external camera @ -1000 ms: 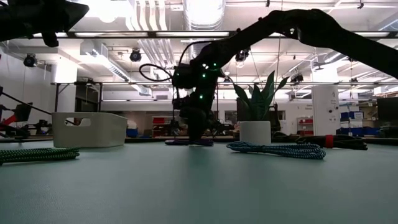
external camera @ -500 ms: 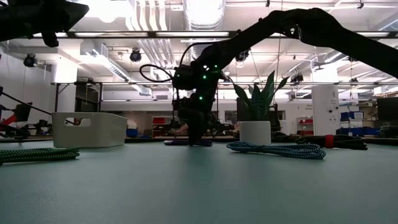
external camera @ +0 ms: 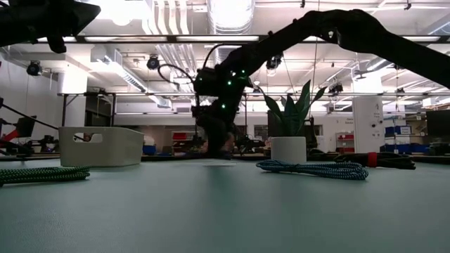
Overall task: Pick and place USB-C Cables
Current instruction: Put the purple usb cable into the gray bin
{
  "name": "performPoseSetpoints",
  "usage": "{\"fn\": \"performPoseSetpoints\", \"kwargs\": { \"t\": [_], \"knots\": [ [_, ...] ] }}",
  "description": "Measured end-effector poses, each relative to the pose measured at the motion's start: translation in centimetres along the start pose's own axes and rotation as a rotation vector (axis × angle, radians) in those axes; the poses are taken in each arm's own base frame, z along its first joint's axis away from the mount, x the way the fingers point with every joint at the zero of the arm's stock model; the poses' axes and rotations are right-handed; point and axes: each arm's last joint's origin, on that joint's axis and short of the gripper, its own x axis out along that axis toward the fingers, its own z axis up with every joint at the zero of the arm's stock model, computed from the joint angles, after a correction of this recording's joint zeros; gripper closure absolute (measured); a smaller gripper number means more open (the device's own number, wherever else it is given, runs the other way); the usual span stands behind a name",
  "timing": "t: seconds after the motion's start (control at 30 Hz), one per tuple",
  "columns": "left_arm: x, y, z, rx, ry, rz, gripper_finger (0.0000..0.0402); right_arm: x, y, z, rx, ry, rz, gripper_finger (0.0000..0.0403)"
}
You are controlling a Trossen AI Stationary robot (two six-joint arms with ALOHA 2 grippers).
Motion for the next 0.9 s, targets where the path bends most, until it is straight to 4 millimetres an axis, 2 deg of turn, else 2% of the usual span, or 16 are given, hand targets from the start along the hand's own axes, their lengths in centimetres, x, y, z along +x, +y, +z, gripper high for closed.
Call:
{"fn": "performPoseSetpoints", "kwargs": {
  "t": [0.2,0.33,0.5,0.57,0.67,0.9],
  "knots": [
    [0.0,0.0,0.0,0.000,0.000,0.000,0.0396,-1.3,-0.2,1.6,-0.033,-0.101,-0.022,0.0381],
    [0.0,0.0,0.0,-0.001,0.000,0.000,0.0396,-2.1,-0.6,3.5,-0.041,-0.266,-0.096,0.0382],
    [0.0,0.0,0.0,-0.003,0.000,0.000,0.0396,-3.9,-1.9,6.4,0.174,-0.600,-0.402,0.0382],
    [0.0,0.0,0.0,-0.003,0.000,0.000,0.0396,-4.8,-2.4,7.1,0.263,-0.715,-0.467,0.0382],
    [0.0,0.0,0.0,-0.003,0.000,0.000,0.0396,-5.5,-2.8,7.7,0.324,-0.827,-0.463,0.0382],
    [0.0,0.0,0.0,-0.002,0.000,0.000,0.0396,-6.0,-1.1,8.7,0.197,-0.935,-0.269,0.0383]
  ]
}}
